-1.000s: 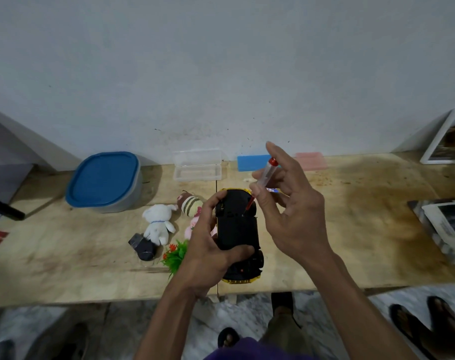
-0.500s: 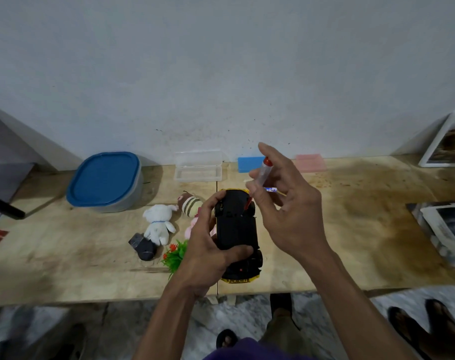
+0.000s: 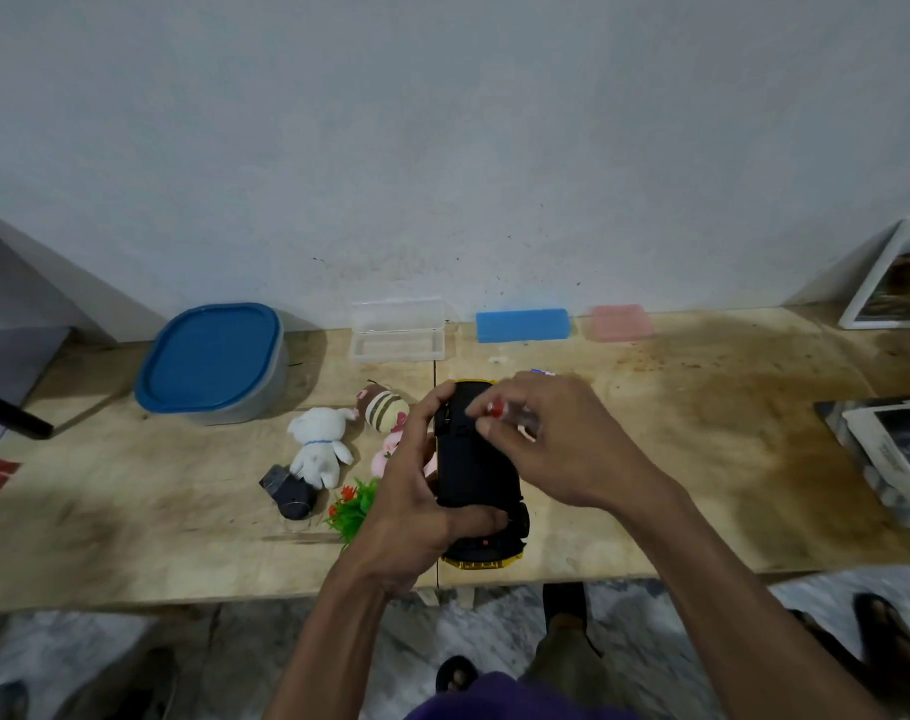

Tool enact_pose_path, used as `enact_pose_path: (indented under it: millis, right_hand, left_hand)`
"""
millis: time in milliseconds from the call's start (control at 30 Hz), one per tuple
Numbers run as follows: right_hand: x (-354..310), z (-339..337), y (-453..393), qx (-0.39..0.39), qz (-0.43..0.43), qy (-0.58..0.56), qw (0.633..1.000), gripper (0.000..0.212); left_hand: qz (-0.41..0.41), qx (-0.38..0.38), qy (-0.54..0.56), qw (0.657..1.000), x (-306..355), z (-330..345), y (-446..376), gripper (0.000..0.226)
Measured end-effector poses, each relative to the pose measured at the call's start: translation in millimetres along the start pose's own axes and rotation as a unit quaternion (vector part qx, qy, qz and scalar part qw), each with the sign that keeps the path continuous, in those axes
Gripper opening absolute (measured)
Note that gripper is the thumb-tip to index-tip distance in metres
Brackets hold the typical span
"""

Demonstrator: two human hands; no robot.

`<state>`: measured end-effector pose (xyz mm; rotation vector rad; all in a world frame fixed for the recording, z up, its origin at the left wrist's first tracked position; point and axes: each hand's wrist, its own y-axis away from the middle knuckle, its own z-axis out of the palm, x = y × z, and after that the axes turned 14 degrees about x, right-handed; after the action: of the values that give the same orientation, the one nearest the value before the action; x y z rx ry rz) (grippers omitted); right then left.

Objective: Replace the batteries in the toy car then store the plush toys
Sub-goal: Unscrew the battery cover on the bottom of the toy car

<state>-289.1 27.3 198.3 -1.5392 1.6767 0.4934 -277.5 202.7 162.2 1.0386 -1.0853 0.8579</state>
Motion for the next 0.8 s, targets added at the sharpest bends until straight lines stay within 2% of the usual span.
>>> enact_pose_path:
  millis: [67,200,467,567,700,800]
  right_hand:
    - [-2.3,4.1,0.8,-0.038,-0.003,0.058,0.998,0.020]
    - [-7.8,7.6,0.6,-0.051,0.008,0.089,0.995,0.020]
    - [-6.3,11.8,1.9,-0.053,0.044,0.058,0.996,0.014]
    - [-6.2,12.4,5.5,-0.052,0.048,0.042,0.997,0.019]
    - [-0.9,20.3,11.8,-0.014,0.067,0.006,0.998,0.024]
    - [6.2,28.1,14.8,0.049,0.151,-0.066,0.985,0.018]
  left_hand:
    - [0.002,-0.005,0.000,1.000,1.6,0.5,0.6,0.112]
    - [0.003,0.001,-0.009,1.000,2.5,0.1,0.0,0.112]
    - [-0.013,0.016,-0.005,1.000,-5.5,-2.8,-1.0,0.113]
    - [-0.018,0.024,-0.007,1.000,-8.2,-7.6,-3.4,0.113]
    - [-0.027,0.030,-0.013,0.999,-9.9,-13.2,-6.9,0.114]
    - [-0.026,0.023,-0.020,0.999,-11.9,-14.6,-9.8,0.112]
